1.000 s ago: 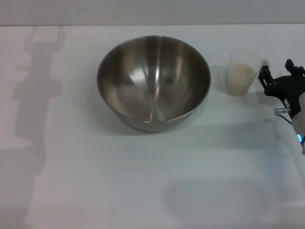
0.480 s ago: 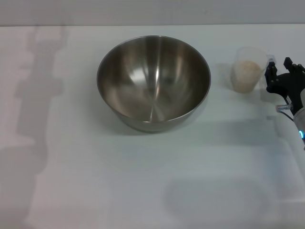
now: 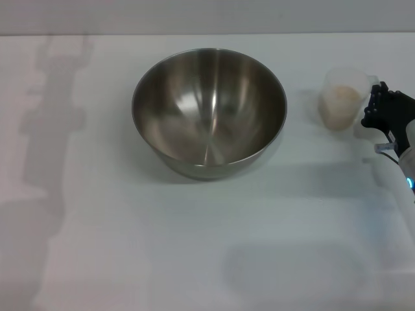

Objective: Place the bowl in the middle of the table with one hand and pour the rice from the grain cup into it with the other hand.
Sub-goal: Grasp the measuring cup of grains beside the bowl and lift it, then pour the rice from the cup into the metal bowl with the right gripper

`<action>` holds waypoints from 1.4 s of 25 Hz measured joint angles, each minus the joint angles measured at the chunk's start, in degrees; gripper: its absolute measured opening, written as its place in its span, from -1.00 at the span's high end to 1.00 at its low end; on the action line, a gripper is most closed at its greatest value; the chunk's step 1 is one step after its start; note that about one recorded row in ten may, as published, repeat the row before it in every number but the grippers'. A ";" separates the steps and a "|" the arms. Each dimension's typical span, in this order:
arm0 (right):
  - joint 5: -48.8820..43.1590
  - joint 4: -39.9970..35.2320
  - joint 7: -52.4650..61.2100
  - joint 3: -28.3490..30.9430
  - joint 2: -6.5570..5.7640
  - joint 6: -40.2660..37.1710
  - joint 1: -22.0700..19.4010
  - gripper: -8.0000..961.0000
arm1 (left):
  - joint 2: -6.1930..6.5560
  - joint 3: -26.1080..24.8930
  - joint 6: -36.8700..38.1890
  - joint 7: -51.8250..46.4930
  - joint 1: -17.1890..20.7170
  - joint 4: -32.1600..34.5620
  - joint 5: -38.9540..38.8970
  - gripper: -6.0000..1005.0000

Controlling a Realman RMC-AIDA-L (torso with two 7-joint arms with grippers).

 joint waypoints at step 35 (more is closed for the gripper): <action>-9.81 -4.44 -8.58 0.09 -0.35 -20.43 7.26 0.97 | 0.41 -2.91 3.03 -3.69 5.08 4.56 0.70 -0.58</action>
